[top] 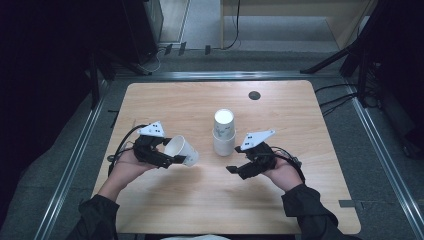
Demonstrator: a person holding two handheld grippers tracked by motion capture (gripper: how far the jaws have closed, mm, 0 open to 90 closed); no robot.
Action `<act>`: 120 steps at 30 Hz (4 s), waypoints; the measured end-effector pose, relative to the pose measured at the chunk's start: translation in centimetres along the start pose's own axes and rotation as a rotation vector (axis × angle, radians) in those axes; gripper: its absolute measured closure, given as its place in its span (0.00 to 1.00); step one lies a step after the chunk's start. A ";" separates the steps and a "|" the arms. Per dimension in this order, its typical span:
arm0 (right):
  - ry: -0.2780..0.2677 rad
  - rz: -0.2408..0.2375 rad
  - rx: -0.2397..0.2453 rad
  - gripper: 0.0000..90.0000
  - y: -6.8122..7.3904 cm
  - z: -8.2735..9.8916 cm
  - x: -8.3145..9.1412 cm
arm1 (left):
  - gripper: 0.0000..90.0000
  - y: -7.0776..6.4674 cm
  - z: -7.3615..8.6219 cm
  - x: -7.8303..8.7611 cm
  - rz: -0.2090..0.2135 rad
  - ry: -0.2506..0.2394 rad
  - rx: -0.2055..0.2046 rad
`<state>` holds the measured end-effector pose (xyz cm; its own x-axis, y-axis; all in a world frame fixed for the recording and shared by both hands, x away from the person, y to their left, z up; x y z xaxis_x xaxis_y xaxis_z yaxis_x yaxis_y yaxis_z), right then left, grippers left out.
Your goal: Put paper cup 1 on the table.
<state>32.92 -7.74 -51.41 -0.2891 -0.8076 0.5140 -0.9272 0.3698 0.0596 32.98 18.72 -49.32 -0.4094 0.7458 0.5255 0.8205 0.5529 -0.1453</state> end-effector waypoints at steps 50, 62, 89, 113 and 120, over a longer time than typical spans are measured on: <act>0.042 0.026 -0.017 0.27 -0.4 2.0 0.5 | 0.27 12.3 5.1 4.8 -0.437 0.132 0.237; 0.048 0.029 -0.021 0.27 -0.4 2.1 0.6 | 0.27 12.9 5.7 4.6 -0.504 0.194 0.211; 0.048 0.025 -0.017 0.27 -0.4 2.1 0.4 | 0.22 12.8 5.3 3.2 -0.534 0.227 0.156; 0.001 0.020 0.003 0.27 -0.6 1.7 0.9 | 0.19 12.5 4.2 4.6 -0.503 0.137 0.209; -0.013 0.033 0.014 0.24 -0.9 1.5 1.0 | 0.19 12.3 3.7 5.1 -0.509 0.119 0.206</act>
<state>33.05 -9.61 -52.24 -0.3223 -0.8011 0.5043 -0.9203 0.3900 0.0313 39.48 30.73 -51.53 -0.6760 0.3250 0.6614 0.4310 0.9024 -0.0030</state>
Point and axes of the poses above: each handheld gripper's, and its own axes: x roughly backward along the jaws, z roughly out of its underside, y roughly to its left, the point moved 6 cm from there along -x, roughly forward along the jaws, and after that the axes turned 11 degrees about -y, right-handed, at the moved point
